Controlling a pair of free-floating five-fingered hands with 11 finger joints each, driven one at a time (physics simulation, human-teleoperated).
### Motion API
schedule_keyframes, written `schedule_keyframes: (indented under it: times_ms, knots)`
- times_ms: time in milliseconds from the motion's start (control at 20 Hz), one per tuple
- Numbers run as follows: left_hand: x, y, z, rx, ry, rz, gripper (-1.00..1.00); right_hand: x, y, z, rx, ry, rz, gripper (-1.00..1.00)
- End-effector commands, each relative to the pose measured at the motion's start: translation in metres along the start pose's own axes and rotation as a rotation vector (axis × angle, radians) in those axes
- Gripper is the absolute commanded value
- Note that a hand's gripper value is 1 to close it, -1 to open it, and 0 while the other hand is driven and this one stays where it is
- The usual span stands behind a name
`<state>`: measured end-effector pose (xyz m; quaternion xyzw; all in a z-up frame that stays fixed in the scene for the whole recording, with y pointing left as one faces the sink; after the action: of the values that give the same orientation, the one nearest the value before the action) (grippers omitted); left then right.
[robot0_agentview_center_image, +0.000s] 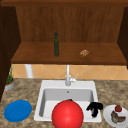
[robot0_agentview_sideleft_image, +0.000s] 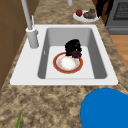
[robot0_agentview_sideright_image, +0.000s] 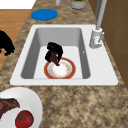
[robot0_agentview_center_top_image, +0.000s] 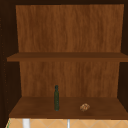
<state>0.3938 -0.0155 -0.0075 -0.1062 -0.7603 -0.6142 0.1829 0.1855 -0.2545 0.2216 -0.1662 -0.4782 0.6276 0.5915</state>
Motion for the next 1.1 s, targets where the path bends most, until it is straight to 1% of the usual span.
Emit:
schedule_keyframes:
  times_ms: [0, 100, 300, 500, 600, 650, 750, 800, 850, 900, 950, 1000, 1050]
  knots:
    - [-0.034, -0.019, 0.002, -0.036, -0.044, 0.005, 1.00, 0.000, 0.000, 0.000, 0.000, 0.000, 0.000, 0.00]
    - [-0.060, -0.026, 0.001, -0.016, -0.021, -0.003, 1.00, 0.000, 0.000, 0.000, 0.000, 0.000, 0.000, 0.00]
    - [-0.103, -0.045, 0.002, -0.016, -0.020, -0.004, 1.00, 0.000, 0.000, 0.000, 0.000, 0.000, 0.000, 0.00]
    - [-0.133, -0.070, -0.004, -0.033, -0.040, -0.005, 1.00, 0.000, 0.000, 0.000, 0.000, 0.000, 0.000, 0.00]
    - [-0.127, -0.072, -0.003, -0.040, -0.078, 0.014, 1.00, 0.000, 0.000, 0.000, 0.000, 0.000, 0.000, 0.00]
    - [-0.126, -0.073, -0.001, -0.037, -0.089, 0.019, 1.00, 0.000, 0.000, 0.000, 0.000, 0.000, 0.000, 0.00]
    - [-0.125, -0.074, 0.002, -0.027, -0.101, 0.022, 1.00, 0.000, 0.000, 0.000, 0.000, 0.000, 0.000, 0.00]
    - [-0.123, -0.075, 0.004, -0.014, -0.099, 0.042, 1.00, 0.000, 0.000, 0.000, 0.000, 0.000, 0.000, 0.00]
    - [-0.114, -0.070, 0.014, 0.014, -0.073, 0.026, 1.00, 0.000, 0.000, 0.000, 0.000, 0.000, 0.000, 0.00]
    - [-0.106, -0.065, 0.014, 0.016, -0.081, -0.008, 1.00, 0.000, 0.000, 0.000, 0.000, 0.000, 0.000, 0.00]
    - [-0.088, -0.055, 0.013, 0.038, -0.099, -0.064, 1.00, 0.000, 0.000, 0.000, 0.000, 0.000, 0.000, 0.00]
    - [-0.085, -0.052, 0.010, 0.053, -0.092, -0.102, -1.00, 0.000, 0.000, 0.000, 0.000, 0.000, 0.000, 0.00]
    - [-0.072, -0.030, 0.005, 0.063, -0.069, -0.198, -1.00, 0.000, 0.000, 0.000, 0.000, 0.000, 0.000, 0.00]
